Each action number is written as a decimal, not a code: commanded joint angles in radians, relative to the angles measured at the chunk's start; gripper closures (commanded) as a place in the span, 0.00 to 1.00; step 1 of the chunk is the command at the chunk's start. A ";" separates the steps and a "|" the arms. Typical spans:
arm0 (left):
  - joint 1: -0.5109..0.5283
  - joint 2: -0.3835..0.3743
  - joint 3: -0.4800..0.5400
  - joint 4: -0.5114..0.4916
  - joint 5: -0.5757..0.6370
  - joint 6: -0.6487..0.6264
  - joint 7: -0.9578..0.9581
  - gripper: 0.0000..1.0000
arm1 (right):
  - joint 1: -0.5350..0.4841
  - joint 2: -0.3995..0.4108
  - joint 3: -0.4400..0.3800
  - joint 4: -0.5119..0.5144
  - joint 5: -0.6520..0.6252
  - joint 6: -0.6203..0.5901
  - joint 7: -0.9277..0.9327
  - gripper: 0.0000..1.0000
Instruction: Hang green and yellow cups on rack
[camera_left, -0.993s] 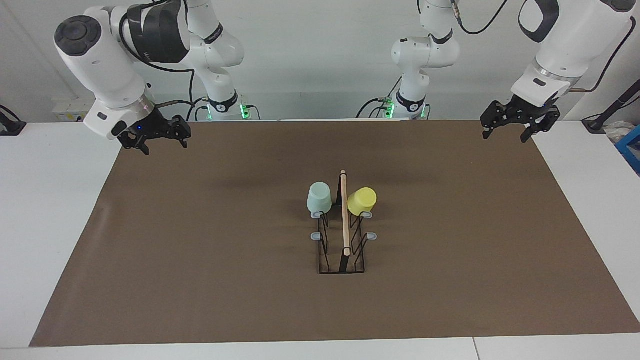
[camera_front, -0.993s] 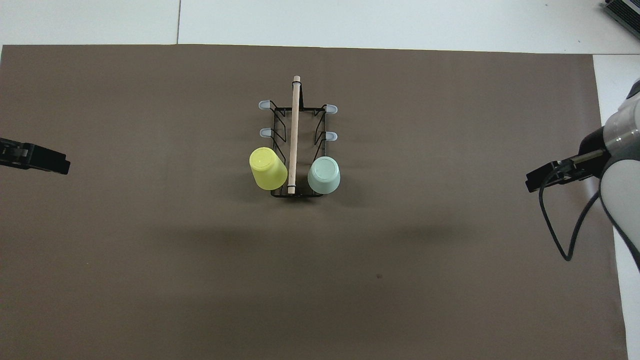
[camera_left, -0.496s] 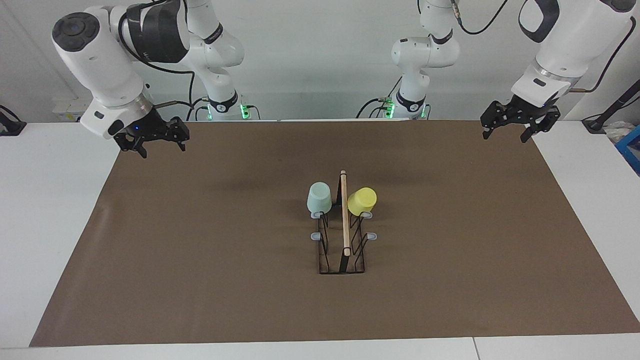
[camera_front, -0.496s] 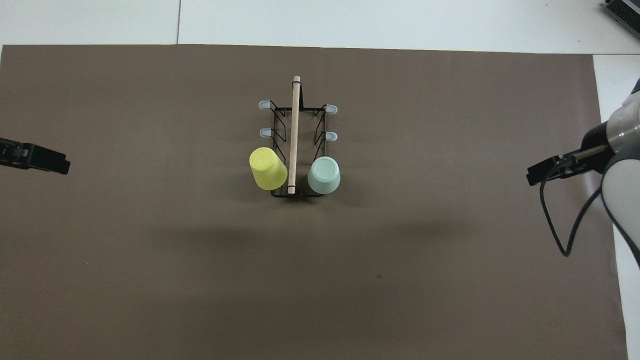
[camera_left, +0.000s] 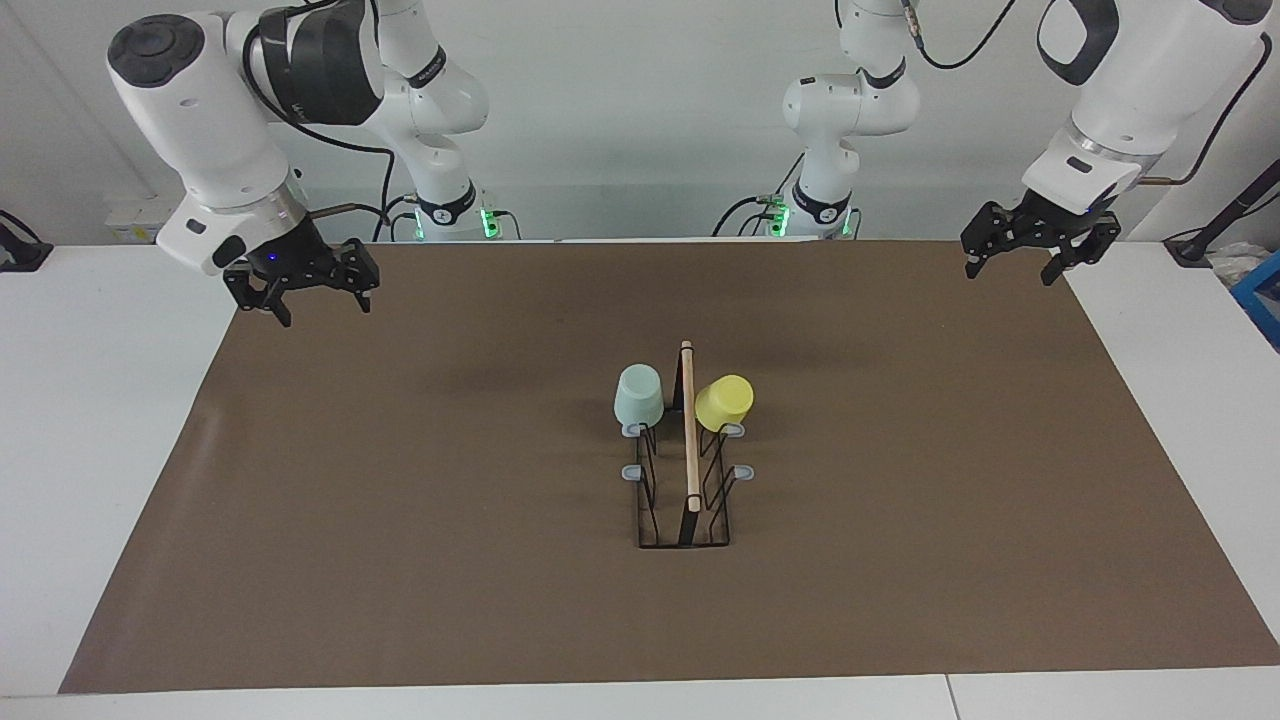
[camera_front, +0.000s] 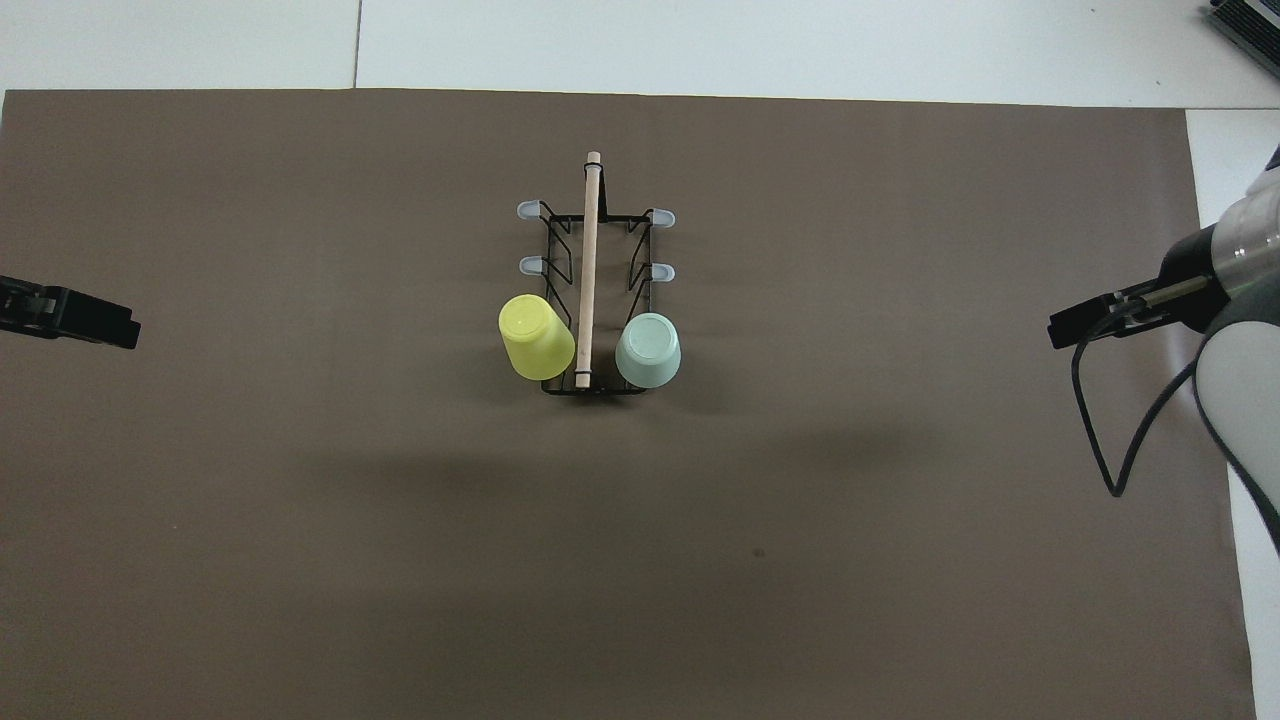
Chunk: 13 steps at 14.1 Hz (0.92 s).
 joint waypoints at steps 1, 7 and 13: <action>0.000 -0.016 0.003 -0.019 -0.013 -0.005 0.014 0.00 | -0.003 -0.005 -0.005 -0.001 0.011 -0.013 0.006 0.00; 0.000 -0.016 0.003 -0.019 -0.013 -0.005 0.014 0.00 | -0.003 -0.005 -0.005 -0.001 0.012 -0.027 0.012 0.00; 0.010 -0.016 0.005 -0.016 -0.013 0.002 -0.035 0.00 | -0.004 -0.005 -0.005 -0.001 0.012 -0.027 0.011 0.00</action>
